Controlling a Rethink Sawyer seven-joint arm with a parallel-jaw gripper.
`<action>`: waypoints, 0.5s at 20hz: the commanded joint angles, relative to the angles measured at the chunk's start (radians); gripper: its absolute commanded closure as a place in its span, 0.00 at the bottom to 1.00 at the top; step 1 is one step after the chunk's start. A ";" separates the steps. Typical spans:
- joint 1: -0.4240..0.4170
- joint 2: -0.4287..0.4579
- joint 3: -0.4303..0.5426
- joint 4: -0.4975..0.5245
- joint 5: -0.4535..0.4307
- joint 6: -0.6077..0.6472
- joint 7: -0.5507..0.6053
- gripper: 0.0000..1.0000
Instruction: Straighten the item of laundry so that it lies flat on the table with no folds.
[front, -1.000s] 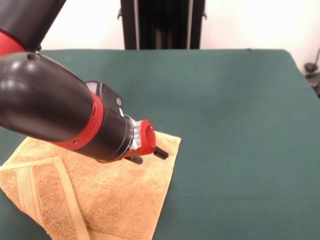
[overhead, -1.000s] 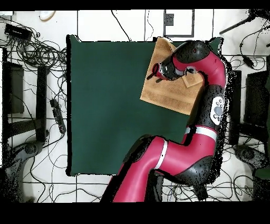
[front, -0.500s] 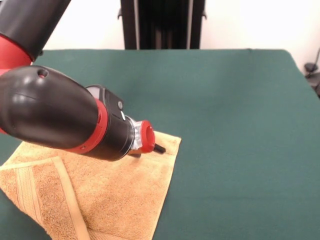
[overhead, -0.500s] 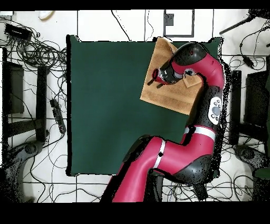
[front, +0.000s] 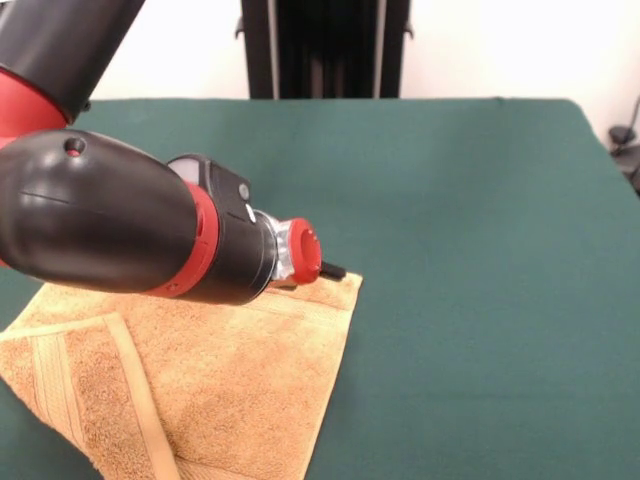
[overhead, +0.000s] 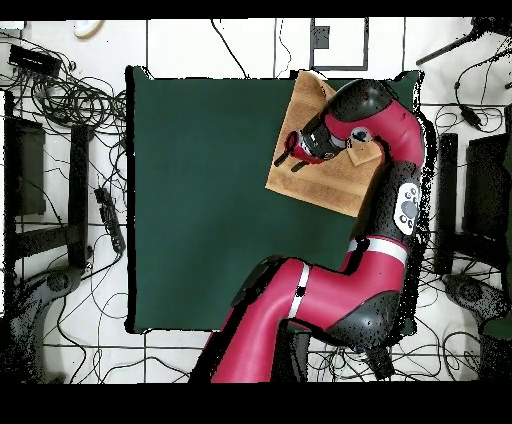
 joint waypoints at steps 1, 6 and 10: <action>0.051 0.042 -0.073 0.024 0.103 -0.018 0.188 0.00; 0.048 0.061 -0.121 0.019 0.160 -0.139 0.205 0.00; 0.049 0.070 -0.161 0.017 0.181 -0.139 0.190 0.00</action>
